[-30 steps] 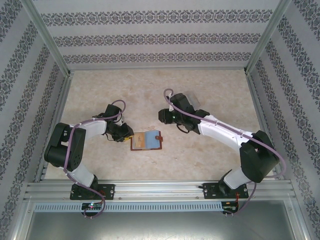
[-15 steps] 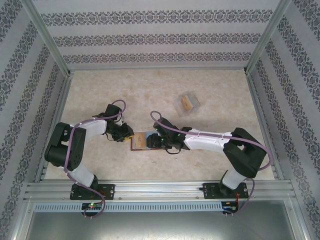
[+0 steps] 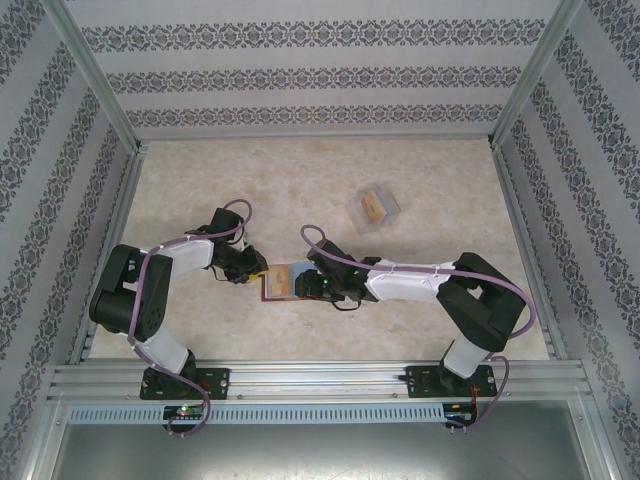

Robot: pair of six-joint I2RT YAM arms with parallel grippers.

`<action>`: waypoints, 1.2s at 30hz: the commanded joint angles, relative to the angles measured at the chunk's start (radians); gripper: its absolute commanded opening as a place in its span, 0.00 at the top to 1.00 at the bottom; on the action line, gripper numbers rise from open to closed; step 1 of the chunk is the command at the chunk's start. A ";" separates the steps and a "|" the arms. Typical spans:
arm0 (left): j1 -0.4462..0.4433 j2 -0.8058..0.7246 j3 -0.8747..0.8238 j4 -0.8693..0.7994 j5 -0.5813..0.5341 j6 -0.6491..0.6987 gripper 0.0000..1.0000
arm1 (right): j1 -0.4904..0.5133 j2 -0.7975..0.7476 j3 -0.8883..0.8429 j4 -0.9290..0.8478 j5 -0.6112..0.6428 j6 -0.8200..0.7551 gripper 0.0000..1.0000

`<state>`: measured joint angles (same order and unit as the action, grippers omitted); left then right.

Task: Put the credit cards into the card holder
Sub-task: Flip over the card slot in the card holder.

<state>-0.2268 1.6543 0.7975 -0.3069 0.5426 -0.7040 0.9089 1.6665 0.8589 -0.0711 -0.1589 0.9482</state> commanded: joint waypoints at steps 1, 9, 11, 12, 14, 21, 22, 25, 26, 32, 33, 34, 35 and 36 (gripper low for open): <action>-0.034 0.071 -0.011 0.101 0.032 0.020 0.75 | 0.000 -0.006 -0.004 -0.016 0.039 0.008 0.52; -0.034 0.082 -0.013 0.113 0.033 0.014 0.75 | -0.001 0.010 -0.008 -0.035 0.040 0.003 0.53; -0.034 0.086 -0.010 0.109 0.034 0.016 0.75 | 0.001 0.019 -0.005 -0.030 0.035 -0.001 0.53; -0.033 0.086 -0.011 0.109 0.036 0.016 0.75 | 0.001 0.022 -0.002 -0.031 0.033 0.001 0.54; -0.033 0.082 -0.015 0.114 0.033 0.012 0.75 | 0.001 0.024 -0.002 -0.021 0.028 0.003 0.55; -0.033 0.082 -0.021 0.121 0.031 0.007 0.75 | 0.001 0.041 0.000 0.015 0.004 0.005 0.56; -0.033 0.081 -0.021 0.121 0.032 0.008 0.75 | 0.001 0.041 -0.004 0.026 -0.001 0.005 0.56; -0.033 0.082 -0.021 0.119 0.034 0.008 0.75 | 0.001 0.036 -0.012 0.065 -0.015 0.007 0.57; -0.034 0.080 -0.025 0.122 0.034 0.007 0.75 | 0.001 0.035 -0.015 0.081 -0.023 0.006 0.56; -0.033 0.081 -0.028 0.129 0.036 0.004 0.75 | -0.004 0.050 -0.042 0.208 -0.089 0.015 0.56; -0.033 0.082 -0.028 0.131 0.037 0.004 0.75 | -0.006 0.056 -0.043 0.222 -0.099 0.017 0.57; -0.033 0.082 -0.028 0.130 0.037 0.006 0.75 | -0.006 0.058 -0.044 0.226 -0.100 0.017 0.57; -0.033 0.082 -0.029 0.129 0.037 0.007 0.75 | -0.004 0.054 -0.045 0.225 -0.093 0.015 0.57; -0.033 0.081 -0.029 0.130 0.037 0.007 0.75 | -0.002 0.045 -0.045 0.210 -0.076 0.011 0.57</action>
<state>-0.2268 1.6550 0.7986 -0.3073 0.5426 -0.7048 0.9070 1.7096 0.8291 0.1024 -0.2268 0.9489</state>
